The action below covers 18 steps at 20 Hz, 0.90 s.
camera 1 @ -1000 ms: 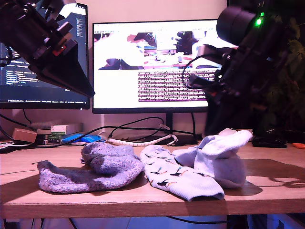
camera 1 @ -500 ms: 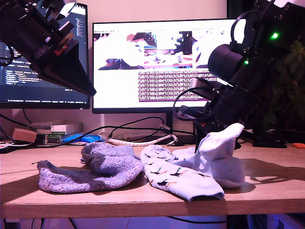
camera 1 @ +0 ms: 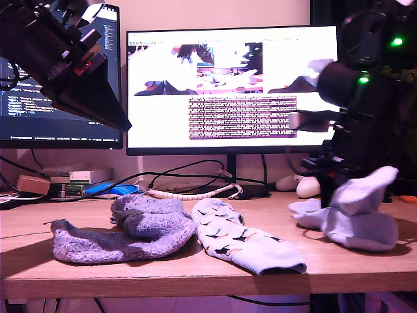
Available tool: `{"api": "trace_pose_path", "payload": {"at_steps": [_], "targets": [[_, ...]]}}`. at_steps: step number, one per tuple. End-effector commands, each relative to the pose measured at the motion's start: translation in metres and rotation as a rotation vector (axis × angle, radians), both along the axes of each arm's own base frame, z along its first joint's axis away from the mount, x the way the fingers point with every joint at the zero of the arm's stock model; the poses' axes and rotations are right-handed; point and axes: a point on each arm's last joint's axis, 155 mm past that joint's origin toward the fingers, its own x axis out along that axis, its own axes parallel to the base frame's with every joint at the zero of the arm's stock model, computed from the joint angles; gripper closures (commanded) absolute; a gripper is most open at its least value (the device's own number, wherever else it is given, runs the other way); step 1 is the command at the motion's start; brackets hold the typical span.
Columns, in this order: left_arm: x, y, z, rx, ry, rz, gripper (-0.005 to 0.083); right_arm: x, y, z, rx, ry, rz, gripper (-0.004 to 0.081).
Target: Pair up the socks based on colour and pattern, by placing them on top of one another
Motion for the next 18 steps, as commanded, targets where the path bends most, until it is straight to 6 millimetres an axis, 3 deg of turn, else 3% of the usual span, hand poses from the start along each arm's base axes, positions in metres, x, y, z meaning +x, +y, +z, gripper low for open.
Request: {"api": "trace_pose_path", "payload": {"at_steps": [1, 4, 12, 15, 18], "targets": [[-0.002, -0.001, -0.006, 0.001, 0.012, -0.003, 0.0793, -0.034, -0.003, -0.044, -0.005, 0.154, 0.012, 0.0783], [-0.001, -0.001, -0.004, -0.004, 0.001, -0.003, 0.0793, -0.030, 0.010, -0.023, 0.031, 0.135, 0.033, 0.0783], [0.001, -0.002, -0.002, -0.008, -0.008, -0.003, 0.0793, -0.007, 0.015, 0.094, 0.089, -0.102, 0.032, 0.0783], [0.001, -0.002, -0.002, -0.009, -0.009, -0.003, 0.0793, -0.013, 0.028, 0.104, 0.125, -0.092, 0.028, 0.0783], [0.001, -0.002, -0.002, -0.009, -0.010, -0.003, 0.0793, -0.022, 0.059, 0.098, 0.175, -0.060, 0.073, 0.0783]]}}
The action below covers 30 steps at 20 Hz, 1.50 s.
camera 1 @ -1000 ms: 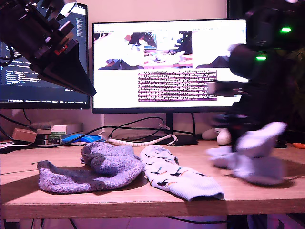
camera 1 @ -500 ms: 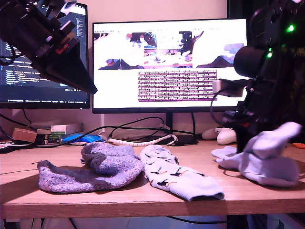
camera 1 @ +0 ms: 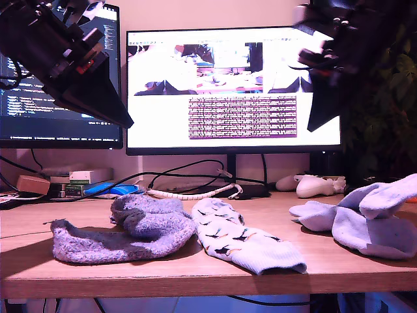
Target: Pair up the socks based on colour and pattern, by placing them on top of one another
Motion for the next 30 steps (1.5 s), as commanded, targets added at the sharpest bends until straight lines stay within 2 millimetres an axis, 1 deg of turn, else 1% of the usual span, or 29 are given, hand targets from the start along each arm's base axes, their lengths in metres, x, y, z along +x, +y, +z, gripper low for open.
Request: {"api": "trace_pose_path", "payload": {"at_steps": [1, 5, 7, 9, 13, 17, 22, 25, 27, 30], "targets": [[-0.003, -0.001, -0.007, 0.001, 0.013, -0.003, 0.0793, -0.013, 0.022, -0.028, 0.006, 0.080, 0.020, 0.0783], [-0.001, -0.001, -0.005, -0.003, 0.005, -0.003, 0.0793, -0.014, 0.069, -0.036, 0.056, 0.064, 0.060, 0.0783], [-0.001, -0.001, -0.005, -0.003, 0.005, -0.003, 0.0793, -0.014, 0.085, -0.044, 0.078, 0.074, 0.059, 0.0783], [-0.001, -0.001, -0.005, -0.003, 0.005, -0.003, 0.0793, -0.014, 0.097, -0.055, 0.082, 0.085, 0.068, 0.0783], [-0.002, -0.001, -0.005, -0.002, 0.007, -0.003, 0.0793, -0.009, 0.111, -0.074, 0.119, 0.120, 0.066, 0.0783], [-0.002, -0.001, -0.005, -0.002, 0.007, -0.003, 0.0793, -0.005, 0.115, -0.086, 0.126, 0.128, 0.064, 0.0783], [-0.002, -0.001, -0.005, -0.002, 0.007, -0.003, 0.0793, -0.009, 0.116, -0.121, 0.099, 0.195, 0.053, 0.0783], [-0.002, -0.001, -0.005, -0.002, 0.007, -0.003, 0.0793, -0.010, 0.117, -0.129, 0.091, 0.208, 0.047, 0.0783], [-0.002, -0.001, -0.006, -0.001, 0.008, -0.003, 0.0793, -0.006, 0.111, -0.132, 0.062, 0.198, 0.018, 0.0783], [-0.003, 0.000, -0.008, 0.003, 0.018, -0.003, 0.0793, 0.000, 0.091, -0.140, -0.016, 0.193, -0.086, 0.0783]]}}
